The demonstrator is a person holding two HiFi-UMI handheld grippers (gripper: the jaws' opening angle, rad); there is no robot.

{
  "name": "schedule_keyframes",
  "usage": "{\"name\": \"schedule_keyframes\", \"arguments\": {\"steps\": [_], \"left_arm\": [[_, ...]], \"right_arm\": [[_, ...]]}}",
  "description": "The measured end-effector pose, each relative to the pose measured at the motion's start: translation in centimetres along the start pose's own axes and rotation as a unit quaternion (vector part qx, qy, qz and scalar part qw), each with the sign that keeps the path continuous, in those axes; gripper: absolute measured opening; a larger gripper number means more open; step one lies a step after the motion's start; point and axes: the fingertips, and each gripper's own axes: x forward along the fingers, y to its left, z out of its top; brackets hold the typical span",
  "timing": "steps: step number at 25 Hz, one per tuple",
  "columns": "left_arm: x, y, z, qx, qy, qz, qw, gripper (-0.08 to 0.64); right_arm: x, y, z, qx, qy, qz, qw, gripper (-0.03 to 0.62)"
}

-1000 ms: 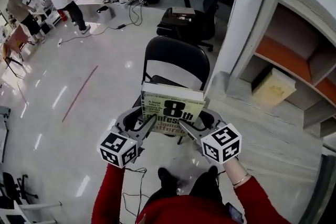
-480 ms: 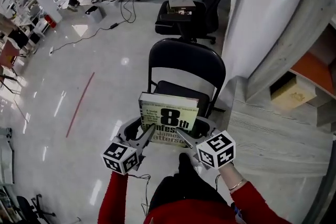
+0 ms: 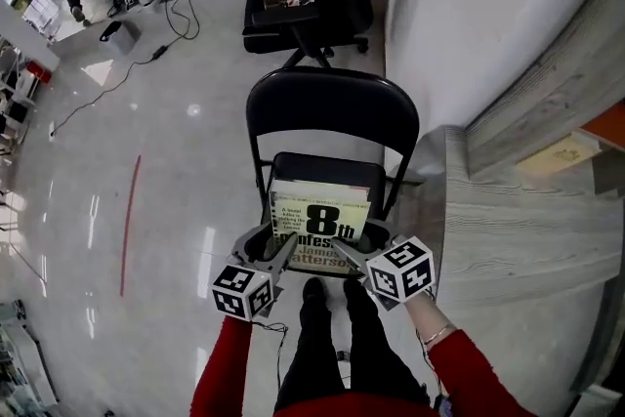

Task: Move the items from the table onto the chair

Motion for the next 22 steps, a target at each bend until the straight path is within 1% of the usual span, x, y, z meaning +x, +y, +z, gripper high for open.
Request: {"name": "schedule_keyframes", "arguments": {"steps": [2,6,11,15,17,22], "left_arm": [[1.3,1.2,-2.3,-0.008,0.022,-0.014,0.9996,0.199],[6.2,4.6,-7.1,-0.033,0.058,-0.024,0.9975,0.199],[10.3,6.8,-11.6,-0.065,0.098,-0.037,0.9924,0.199],[12.8,8.3,-13.8,-0.061,0.126,-0.032,0.9897,0.199],[13.9,9.0,-14.9,-0.064,0.131,-0.030,0.9888,0.199],[16.7,11.0,-16.0,-0.102,0.123,-0.020,0.9869,0.199]], "right_arm": [[1.7,-0.8,-2.1,0.023,0.012,-0.009,1.000,0.264],[6.5,-4.8,-6.0,0.065,0.039,-0.015,0.997,0.265],[10.1,-8.2,-9.8,0.094,0.066,-0.018,0.993,0.265],[12.7,-10.4,-11.8,0.107,0.087,-0.016,0.990,0.265],[13.8,-11.5,-12.7,0.114,0.092,-0.016,0.989,0.267],[16.2,-13.8,-13.2,0.152,0.072,-0.009,0.986,0.276]]}}
